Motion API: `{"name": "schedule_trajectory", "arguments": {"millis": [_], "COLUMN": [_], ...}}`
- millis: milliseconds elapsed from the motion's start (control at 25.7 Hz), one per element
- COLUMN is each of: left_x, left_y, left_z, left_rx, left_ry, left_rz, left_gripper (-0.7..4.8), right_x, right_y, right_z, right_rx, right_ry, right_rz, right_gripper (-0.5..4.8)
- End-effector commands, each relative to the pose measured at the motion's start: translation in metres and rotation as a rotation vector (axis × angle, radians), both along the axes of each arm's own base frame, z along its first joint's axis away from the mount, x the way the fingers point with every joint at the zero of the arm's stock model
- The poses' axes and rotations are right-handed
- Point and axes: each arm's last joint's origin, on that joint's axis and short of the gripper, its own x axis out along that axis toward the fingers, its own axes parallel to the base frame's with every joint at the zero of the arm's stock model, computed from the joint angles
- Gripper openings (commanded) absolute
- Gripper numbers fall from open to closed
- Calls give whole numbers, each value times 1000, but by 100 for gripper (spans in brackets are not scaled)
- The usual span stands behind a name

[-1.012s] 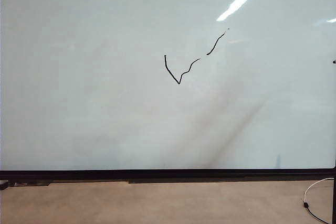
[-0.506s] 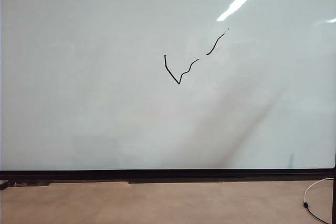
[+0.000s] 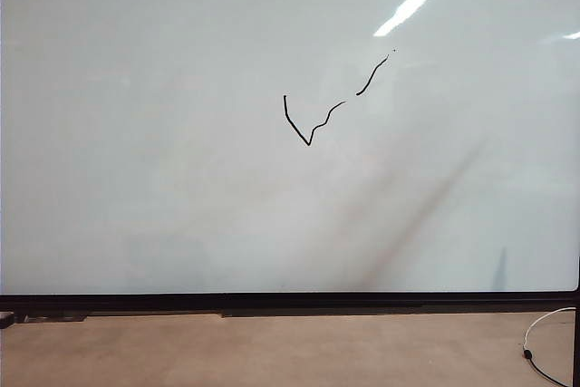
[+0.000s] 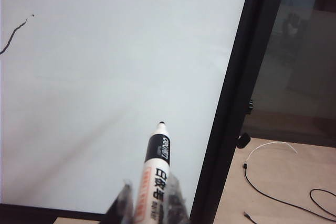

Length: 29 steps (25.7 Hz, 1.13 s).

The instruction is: Pick up the pen on the shelf to the right of the whiteboard and draw a check mark.

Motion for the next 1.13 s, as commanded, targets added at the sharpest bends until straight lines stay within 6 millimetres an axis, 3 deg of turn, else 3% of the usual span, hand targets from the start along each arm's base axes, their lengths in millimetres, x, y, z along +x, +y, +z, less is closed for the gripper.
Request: {"name": "schedule_trajectory", "arguments": {"millis": [39,1128], "left_x": [0,0], "left_y": [0,0], "left_z": [2,2], "left_rx": [5,5], "left_ry": [-15,-15], "left_rz": [0,0], "left_gripper": [-4,-4], "right_x": [0,1], "right_y": [0,0], "right_z": [1,-5], "right_rx": [5,-2], "right_ry": [0,63], "right_rz": [1,-26], "right_gripper": [-6,-5]}}
